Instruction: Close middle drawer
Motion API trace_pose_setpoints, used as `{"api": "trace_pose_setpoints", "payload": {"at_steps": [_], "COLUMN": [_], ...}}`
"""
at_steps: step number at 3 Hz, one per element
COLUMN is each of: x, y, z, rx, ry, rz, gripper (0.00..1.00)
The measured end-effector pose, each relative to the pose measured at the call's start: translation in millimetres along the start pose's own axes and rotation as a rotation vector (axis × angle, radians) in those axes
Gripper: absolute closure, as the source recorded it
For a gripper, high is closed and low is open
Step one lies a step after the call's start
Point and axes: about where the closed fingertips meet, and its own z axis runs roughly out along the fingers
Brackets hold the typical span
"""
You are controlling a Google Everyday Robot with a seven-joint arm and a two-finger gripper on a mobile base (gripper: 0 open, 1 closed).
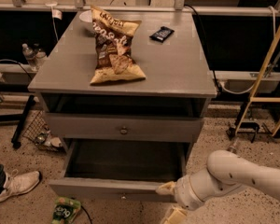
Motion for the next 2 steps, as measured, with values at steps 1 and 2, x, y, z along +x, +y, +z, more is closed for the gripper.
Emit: {"api": "trace_pose_setpoints", "payload": {"at_steps": [1,2], "x": [24,46], "y": [-14,-32], "z": [22,37], "rx": [0.003,0.046], "ry": [0.020,0.052], "rz": [0.006,0.019], "gripper": [0.54,0.77]}}
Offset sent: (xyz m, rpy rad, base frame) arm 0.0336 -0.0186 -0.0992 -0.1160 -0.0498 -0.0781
